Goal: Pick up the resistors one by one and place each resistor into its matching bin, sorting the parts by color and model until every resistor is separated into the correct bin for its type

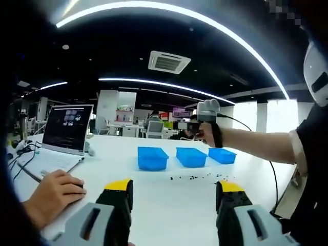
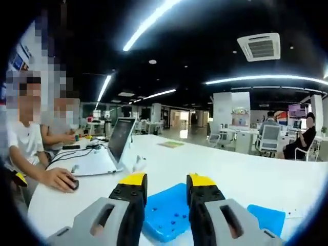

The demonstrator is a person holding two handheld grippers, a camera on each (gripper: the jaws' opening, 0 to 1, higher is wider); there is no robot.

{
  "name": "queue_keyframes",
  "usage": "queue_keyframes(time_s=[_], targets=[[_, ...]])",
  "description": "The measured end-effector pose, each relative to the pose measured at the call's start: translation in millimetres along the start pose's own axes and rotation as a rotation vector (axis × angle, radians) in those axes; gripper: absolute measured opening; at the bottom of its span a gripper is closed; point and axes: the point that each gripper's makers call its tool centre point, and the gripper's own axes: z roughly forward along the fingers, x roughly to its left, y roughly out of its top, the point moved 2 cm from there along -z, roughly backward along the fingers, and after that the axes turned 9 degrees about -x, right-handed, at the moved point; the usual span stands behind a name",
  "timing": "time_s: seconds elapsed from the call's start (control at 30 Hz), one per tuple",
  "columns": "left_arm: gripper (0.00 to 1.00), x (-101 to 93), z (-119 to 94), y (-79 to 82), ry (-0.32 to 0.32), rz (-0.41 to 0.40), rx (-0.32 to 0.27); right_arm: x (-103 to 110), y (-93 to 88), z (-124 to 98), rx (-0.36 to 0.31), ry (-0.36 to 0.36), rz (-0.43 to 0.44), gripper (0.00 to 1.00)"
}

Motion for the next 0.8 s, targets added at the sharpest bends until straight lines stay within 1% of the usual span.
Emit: queue_keyframes(time_s=[0.07,0.13,0.27,0.3,0.43,0.53,0.6,0.67,0.73,0.8], targets=[[0.66,-0.8,0.8,0.8,-0.005,0.003,-0.001,-0.3,0.5,-15.2,0.000,0.002,-0.004,0.33],[0.67,-1.2,1.8,1.1,-0.009,0.007,-0.001,1.8,0.8,-35.9,-0.004,0.009,-0.009,0.32],[0.66,-2.1,3.8,2.2,-0.015,0.013,0.001,8.5,-0.9,-82.2,-0.009,0.020,-0.002,0.32],[0.66,-2.1,4.7,2.9,-0.018,0.016,0.000,11.0,-1.3,-99.1,-0.013,0.021,0.006,0.32],[0.66,-3.9,8.4,3.0,-0.029,0.020,0.004,20.1,-6.5,-146.2,-0.024,0.014,0.030,0.32],[0.66,-5.4,11.2,2.5,-0.038,0.020,0.006,25.5,-13.3,-172.7,-0.025,0.008,0.032,0.32],[0.67,-8.1,13.9,2.2,-0.050,0.023,0.010,28.4,-20.4,-200.3,-0.020,-0.007,0.036,0.32],[0.67,-9.1,15.0,1.8,-0.054,0.024,0.012,27.1,-24.6,-223.3,-0.015,-0.045,0.041,0.32],[0.67,-9.6,15.9,1.0,-0.057,0.023,0.014,27.2,-27.2,-242.4,-0.016,-0.075,0.060,0.31],[0.67,-10.3,17.0,-0.6,-0.060,0.020,0.019,29.5,-29.0,-256.0,-0.010,-0.090,0.059,0.31]])
